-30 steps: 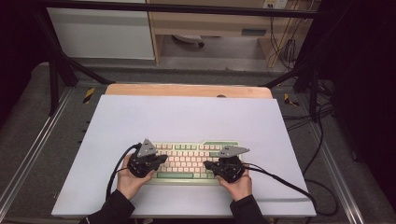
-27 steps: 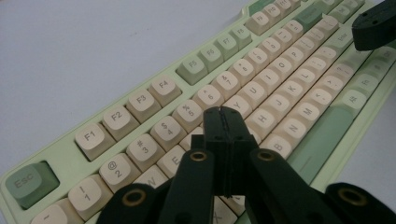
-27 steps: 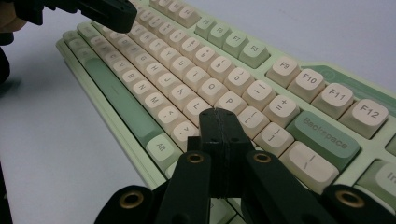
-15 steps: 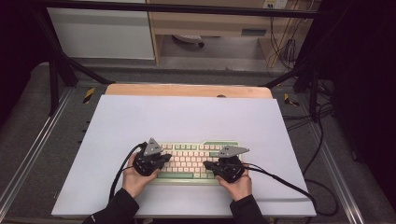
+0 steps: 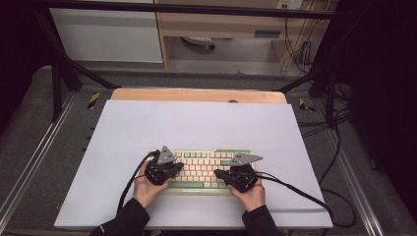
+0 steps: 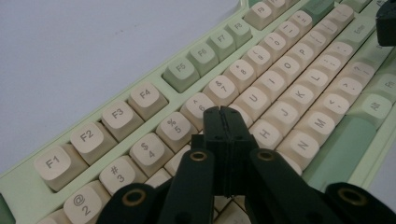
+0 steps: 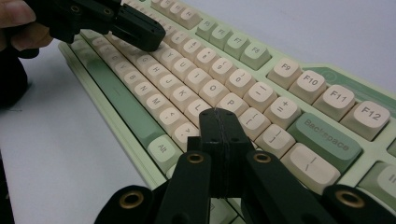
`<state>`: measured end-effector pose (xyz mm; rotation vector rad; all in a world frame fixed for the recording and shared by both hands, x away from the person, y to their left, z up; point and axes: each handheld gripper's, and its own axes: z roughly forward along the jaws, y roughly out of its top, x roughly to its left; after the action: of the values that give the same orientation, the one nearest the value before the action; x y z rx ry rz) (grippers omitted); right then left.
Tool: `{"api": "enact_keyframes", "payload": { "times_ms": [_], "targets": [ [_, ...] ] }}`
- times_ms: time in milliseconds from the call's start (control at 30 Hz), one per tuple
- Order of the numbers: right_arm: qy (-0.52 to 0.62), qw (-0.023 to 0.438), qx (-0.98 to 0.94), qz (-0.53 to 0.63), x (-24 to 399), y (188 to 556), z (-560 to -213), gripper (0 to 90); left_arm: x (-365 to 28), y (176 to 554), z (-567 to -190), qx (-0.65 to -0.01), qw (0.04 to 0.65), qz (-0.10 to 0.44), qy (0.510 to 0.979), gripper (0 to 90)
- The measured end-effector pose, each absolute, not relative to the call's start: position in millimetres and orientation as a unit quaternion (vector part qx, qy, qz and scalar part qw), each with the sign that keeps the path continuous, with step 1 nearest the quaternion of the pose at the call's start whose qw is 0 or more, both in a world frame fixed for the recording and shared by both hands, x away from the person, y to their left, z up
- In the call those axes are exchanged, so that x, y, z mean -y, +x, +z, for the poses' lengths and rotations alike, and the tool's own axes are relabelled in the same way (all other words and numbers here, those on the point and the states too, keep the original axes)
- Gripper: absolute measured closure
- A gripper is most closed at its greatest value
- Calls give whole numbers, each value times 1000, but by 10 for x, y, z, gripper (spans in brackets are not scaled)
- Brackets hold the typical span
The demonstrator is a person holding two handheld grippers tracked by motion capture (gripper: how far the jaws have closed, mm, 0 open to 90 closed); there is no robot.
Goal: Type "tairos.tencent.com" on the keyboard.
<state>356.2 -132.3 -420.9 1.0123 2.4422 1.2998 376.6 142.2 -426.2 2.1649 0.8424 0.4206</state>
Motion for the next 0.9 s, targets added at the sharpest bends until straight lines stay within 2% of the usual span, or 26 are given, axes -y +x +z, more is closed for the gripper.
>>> {"api": "enact_keyframes", "payload": {
  "times_ms": [300, 900],
  "targets": [
    [341, 97, -825, 440, 1324, 3559, -4207, 900, -1444, 3744, -4238, -327, 382, 168, 848, 900],
    [341, 97, -826, 438, 1318, 3560, -4218, 900, -1797, 3667, -4135, -350, 399, 170, 831, 900]
  ]
}}
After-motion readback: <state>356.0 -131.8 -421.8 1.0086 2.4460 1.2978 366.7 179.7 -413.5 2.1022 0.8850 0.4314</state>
